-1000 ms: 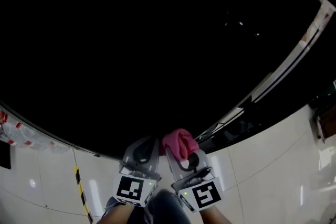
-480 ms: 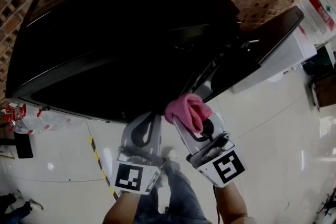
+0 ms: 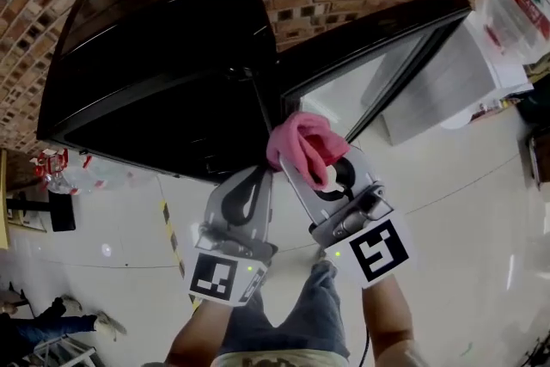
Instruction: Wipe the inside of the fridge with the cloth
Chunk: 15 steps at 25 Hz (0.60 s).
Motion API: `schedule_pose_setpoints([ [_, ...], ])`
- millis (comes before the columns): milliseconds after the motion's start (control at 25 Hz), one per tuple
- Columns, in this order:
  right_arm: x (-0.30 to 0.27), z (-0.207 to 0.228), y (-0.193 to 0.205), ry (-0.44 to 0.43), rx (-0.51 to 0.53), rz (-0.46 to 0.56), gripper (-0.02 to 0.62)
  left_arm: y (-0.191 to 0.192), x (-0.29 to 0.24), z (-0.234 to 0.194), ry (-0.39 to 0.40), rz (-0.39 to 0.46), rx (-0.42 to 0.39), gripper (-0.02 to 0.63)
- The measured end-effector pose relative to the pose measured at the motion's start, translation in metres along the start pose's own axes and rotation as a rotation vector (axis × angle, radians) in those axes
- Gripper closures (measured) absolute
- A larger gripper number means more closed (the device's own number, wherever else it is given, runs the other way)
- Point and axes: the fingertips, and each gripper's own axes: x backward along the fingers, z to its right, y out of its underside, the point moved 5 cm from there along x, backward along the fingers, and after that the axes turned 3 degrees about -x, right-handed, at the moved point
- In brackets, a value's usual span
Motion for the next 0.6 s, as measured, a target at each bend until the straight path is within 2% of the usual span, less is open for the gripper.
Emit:
schedule_pose_setpoints([
  [160,0.009,0.019,-0.012,-0.129,0.088,-0.019,0.528,-0.007,-0.014,0.028,-0.075,-0.001,0.028,0.627],
  [360,0.019,0.044,-0.020,-0.230,0.144,0.008,0.528,-0.010,-0.027,0.054,-0.161,0.000,0.041,0.627],
  [480,0.029,0.070,-0.017,-0.226,0.143,0.009,0.528,-0.013,-0.033,0.063,-0.205,-0.007,0.042,0.626],
  [600,0.041,0.107,-0.012,-0.169,0.106,0.006,0.529,-0.013,-0.036,0.070,-0.244,-0.020,0.071,0.624],
])
